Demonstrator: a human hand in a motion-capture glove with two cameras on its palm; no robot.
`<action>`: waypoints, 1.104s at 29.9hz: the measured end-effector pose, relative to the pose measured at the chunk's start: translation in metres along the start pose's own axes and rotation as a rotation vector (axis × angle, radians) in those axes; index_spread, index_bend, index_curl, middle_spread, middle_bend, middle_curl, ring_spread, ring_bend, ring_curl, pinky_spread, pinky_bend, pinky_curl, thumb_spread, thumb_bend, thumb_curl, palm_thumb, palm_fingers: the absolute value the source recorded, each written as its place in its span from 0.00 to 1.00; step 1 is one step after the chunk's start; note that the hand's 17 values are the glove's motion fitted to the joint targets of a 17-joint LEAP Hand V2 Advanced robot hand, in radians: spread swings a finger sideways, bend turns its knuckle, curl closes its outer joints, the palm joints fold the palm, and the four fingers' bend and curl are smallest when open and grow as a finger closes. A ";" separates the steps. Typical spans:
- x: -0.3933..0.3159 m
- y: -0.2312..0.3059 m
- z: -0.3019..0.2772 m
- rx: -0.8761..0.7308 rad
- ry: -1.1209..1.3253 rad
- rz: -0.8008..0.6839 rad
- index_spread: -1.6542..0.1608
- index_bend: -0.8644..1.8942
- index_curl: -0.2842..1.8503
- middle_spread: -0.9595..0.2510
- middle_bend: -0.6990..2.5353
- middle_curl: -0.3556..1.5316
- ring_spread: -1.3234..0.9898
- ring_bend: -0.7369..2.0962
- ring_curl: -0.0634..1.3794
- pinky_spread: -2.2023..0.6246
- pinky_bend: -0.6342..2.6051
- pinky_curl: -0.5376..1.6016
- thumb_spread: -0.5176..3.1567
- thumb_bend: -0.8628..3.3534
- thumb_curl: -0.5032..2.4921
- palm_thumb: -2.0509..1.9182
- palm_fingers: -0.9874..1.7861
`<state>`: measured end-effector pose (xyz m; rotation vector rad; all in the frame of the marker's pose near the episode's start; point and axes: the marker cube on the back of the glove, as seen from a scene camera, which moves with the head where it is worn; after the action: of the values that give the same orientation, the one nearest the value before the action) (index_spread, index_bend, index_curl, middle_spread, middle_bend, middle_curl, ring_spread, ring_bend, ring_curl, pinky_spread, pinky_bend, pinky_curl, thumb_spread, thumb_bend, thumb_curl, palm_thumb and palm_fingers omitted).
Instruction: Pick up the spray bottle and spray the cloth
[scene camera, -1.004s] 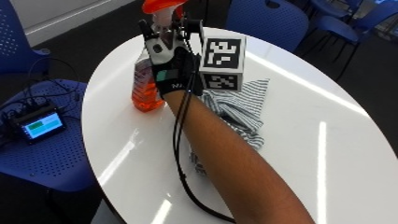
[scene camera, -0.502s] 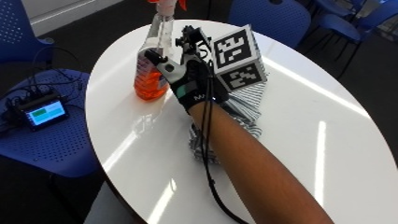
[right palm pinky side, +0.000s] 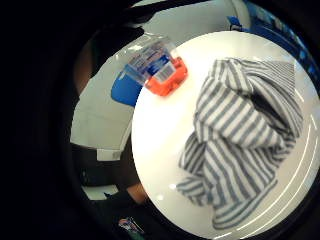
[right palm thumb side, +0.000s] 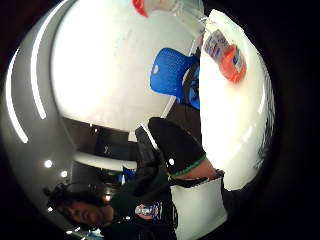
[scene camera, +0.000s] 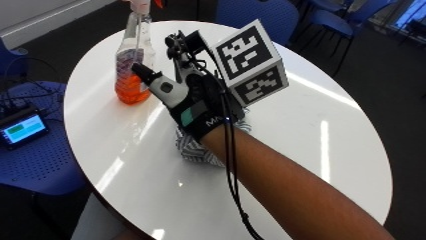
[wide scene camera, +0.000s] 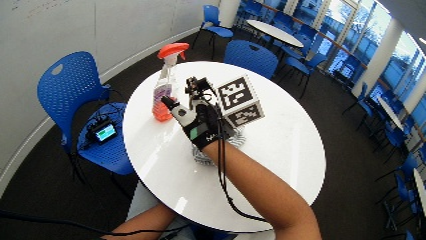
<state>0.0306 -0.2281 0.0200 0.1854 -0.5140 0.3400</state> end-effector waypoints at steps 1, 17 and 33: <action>-0.006 0.004 0.001 -0.018 0.023 -0.026 0.74 0.37 0.25 0.84 0.28 0.37 0.57 0.42 0.26 0.86 0.32 0.41 0.43 0.20 0.27 0.61 0.44; -0.063 0.074 0.018 -0.154 0.388 -0.502 0.70 0.38 0.27 0.82 0.28 0.37 0.57 0.39 0.24 0.86 0.29 0.40 0.45 0.20 0.26 0.61 0.48; -0.073 0.123 0.037 -0.283 0.496 -0.664 0.68 0.37 0.26 0.79 0.28 0.37 0.56 0.38 0.25 0.86 0.28 0.41 0.45 0.20 0.26 0.60 0.49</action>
<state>-0.0907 -0.1430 0.0258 -0.0126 0.0107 -0.3342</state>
